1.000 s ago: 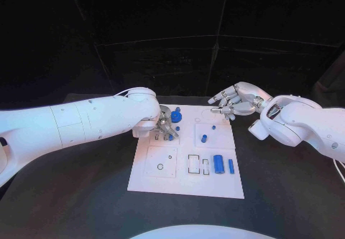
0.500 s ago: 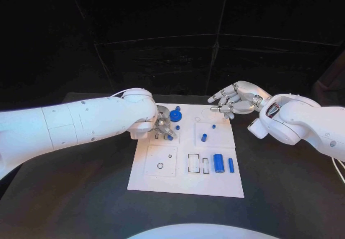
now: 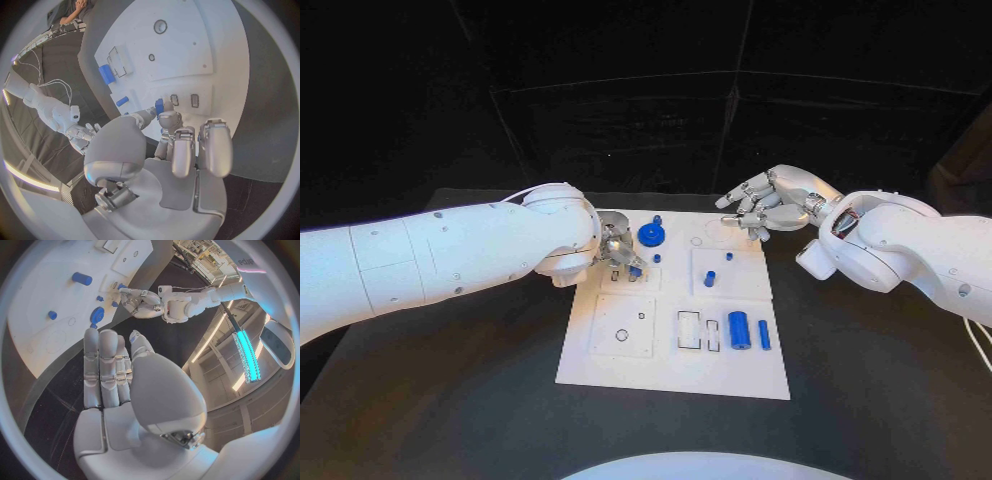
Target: Assemble the parts on the task board
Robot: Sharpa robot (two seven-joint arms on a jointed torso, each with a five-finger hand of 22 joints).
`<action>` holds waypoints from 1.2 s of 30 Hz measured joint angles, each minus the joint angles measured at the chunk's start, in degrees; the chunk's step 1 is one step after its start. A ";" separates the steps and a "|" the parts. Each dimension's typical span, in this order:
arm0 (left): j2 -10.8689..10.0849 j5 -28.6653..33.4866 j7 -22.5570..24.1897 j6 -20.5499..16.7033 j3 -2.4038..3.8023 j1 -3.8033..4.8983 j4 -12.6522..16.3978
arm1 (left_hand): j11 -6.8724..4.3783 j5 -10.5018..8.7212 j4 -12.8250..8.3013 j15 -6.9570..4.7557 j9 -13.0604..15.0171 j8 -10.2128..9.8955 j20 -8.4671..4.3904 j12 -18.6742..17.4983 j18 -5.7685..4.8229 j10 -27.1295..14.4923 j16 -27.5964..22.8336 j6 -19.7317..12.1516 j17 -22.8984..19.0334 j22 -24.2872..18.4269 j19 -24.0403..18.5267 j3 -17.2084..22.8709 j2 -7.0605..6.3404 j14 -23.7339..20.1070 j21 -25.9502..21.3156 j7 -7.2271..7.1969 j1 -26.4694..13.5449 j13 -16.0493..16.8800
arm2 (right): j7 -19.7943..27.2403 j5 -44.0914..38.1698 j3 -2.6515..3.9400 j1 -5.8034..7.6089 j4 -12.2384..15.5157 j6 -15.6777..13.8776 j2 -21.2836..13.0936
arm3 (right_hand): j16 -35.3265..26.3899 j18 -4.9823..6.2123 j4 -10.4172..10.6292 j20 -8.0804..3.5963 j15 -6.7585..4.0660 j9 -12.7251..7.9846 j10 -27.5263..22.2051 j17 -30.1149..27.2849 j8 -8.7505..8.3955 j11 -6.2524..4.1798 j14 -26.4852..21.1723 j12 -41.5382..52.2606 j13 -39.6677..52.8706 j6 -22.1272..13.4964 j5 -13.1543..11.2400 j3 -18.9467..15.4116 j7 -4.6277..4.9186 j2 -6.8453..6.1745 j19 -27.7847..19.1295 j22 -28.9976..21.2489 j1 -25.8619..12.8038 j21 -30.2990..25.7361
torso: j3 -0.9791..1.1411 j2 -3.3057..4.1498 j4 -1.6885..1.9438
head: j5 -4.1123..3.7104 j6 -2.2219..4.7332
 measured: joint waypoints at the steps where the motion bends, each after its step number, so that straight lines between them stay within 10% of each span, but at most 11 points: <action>1: -0.22 0.00 0.06 -0.41 -0.01 -0.06 0.13 | 0.00 -0.01 -0.08 0.00 0.03 0.00 0.00 0.00 0.00 0.00 0.00 -0.02 0.00 0.00 0.00 0.22 -0.07 0.00 0.00 -0.02 -0.07 0.00 | 0.00 0.00 0.00 0.00 -0.03 0.00 0.01 | 0.00 0.00 0.00 0.00 0.00 0.00 0.00 0.00 0.00 0.00 0.00 0.00 0.00 0.00 0.00 0.00 0.00 0.00 0.00 0.00 0.00 0.00 | 0.00 0.00 0.00 | 0.01 0.02; 36: 0.54 -3.14 0.47 -2.93 -0.13 -2.66 -2.23 | -0.20 -0.27 -0.83 0.00 0.29 0.22 0.00 0.01 0.00 0.20 0.00 -0.22 0.00 -0.01 0.00 1.31 -0.77 0.00 0.00 -0.21 -0.79 0.21 | 0.16 0.00 -0.01 -0.01 -0.42 -0.07 0.46 | -0.85 -0.01 0.44 0.21 0.21 0.00 0.00 -0.20 -0.01 0.00 0.20 0.00 -0.12 0.00 0.00 -0.10 0.00 0.38 0.21 -0.15 -0.38 -0.22 | -0.03 0.08 -0.16 | -0.09 -0.53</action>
